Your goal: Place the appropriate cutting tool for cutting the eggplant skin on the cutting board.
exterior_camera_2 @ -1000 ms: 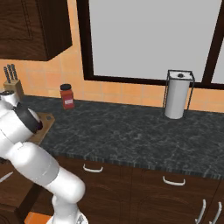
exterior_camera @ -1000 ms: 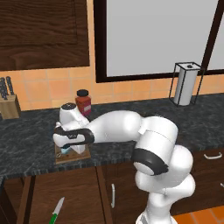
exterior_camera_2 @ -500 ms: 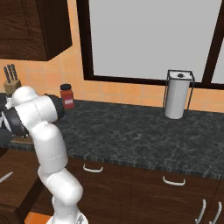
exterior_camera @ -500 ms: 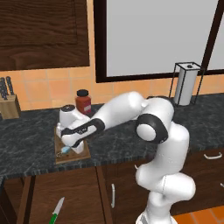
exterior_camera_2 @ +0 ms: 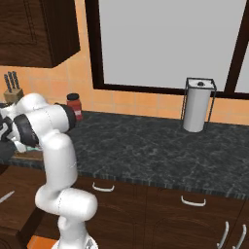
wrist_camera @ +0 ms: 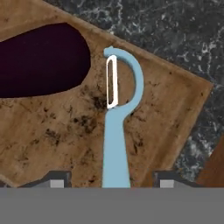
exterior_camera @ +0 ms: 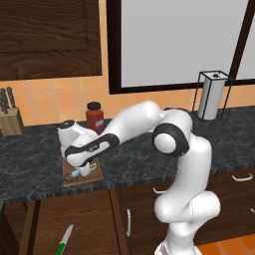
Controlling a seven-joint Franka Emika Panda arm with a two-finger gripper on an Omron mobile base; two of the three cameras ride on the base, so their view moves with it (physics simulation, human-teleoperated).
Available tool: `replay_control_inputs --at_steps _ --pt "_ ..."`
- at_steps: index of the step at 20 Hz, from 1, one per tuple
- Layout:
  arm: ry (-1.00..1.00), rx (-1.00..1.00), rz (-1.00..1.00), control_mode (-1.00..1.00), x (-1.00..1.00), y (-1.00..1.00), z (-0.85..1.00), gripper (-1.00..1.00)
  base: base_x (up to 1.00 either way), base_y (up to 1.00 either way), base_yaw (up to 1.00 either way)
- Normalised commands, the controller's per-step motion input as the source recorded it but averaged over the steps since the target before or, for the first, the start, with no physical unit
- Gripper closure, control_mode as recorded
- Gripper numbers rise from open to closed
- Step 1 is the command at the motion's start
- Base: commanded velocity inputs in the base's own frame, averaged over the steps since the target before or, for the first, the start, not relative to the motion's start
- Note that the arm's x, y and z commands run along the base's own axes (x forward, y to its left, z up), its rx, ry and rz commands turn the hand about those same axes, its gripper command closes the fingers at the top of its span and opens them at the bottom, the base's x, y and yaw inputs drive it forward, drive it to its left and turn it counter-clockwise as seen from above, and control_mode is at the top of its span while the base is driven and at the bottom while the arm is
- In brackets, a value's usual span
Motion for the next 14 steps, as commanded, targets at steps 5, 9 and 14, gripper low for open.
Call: replay_control_inputs --at_steps 5,9,14 --pt "0.0 0.02 -0.08 -1.0 -0.66 -0.78 0.77 -1.0 0.0 0.0 0.0" --pt "0.0 0.1 -0.11 -1.0 -0.66 -0.98 0.5 -1.0 0.0 0.0 0.0" --pt "0.0 0.17 -0.12 -1.0 -0.41 -1.0 0.18 -1.0 0.0 0.0 0.0"
